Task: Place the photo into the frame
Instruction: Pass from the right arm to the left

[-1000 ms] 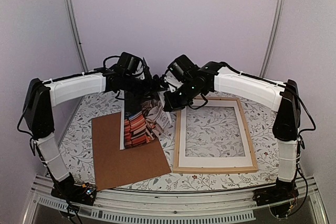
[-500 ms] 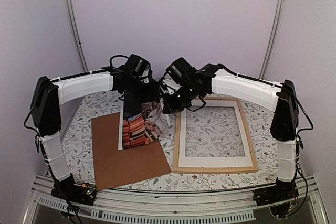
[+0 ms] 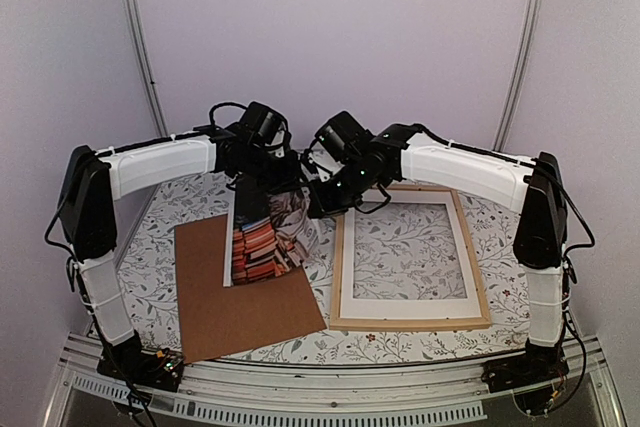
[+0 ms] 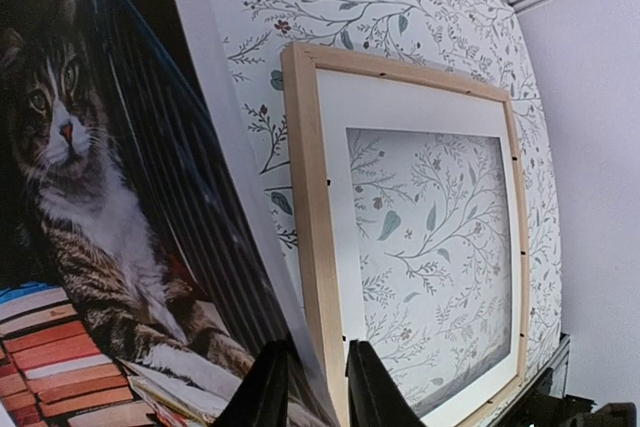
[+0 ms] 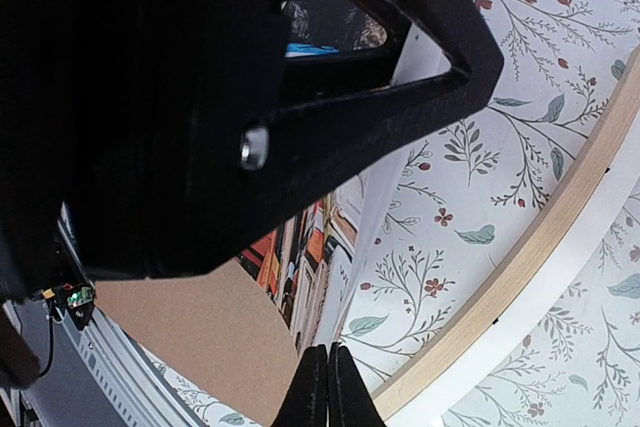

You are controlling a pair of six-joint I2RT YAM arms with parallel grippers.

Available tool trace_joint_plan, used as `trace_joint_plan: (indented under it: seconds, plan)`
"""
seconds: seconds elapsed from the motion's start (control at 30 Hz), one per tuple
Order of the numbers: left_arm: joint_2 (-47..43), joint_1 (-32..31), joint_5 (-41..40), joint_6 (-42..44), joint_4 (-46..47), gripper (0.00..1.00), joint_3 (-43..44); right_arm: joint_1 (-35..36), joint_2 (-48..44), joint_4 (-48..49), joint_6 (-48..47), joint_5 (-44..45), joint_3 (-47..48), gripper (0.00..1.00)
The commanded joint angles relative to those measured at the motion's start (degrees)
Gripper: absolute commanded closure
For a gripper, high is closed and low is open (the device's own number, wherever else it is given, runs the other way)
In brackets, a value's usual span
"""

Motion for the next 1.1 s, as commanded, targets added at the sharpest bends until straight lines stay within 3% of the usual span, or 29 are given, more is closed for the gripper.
trace_joint_plan:
  seconds: [0.0, 0.47, 0.57, 0.7, 0.8, 1.07]
  plan:
    - [0.51, -0.75, 0.01, 0.41, 0.16, 0.78, 1.22, 0.72, 0.69, 1.85, 0.51, -1.32, -0.46, 0.97]
    - [0.50, -0.66, 2.72, -0.91, 1.95, 0.97, 0.93, 1.44, 0.98, 4.51, 1.19, -4.82, -2.36, 0.88]
    - [0.23, -0.64, 2.75, -0.89, 1.97, 1.00, 0.85, 1.43, -0.11, 5.81, 1.35, -6.00, -3.70, 0.78]
    - [-1.06, -0.27, 2.72, -0.78, 2.50, 1.00, -0.06, 1.31, -2.19, 6.94, 1.52, -5.56, -5.43, 0.50]
    - [-2.57, 0.45, 3.51, -0.73, 3.12, 1.00, -0.92, 0.80, -4.41, 8.04, 1.70, -5.80, -6.84, 0.38]
    - [-8.79, 2.92, 7.21, -0.94, 6.22, 1.00, -3.29, -3.36, -13.51, 11.23, 2.54, -6.21, -15.49, 0.31]
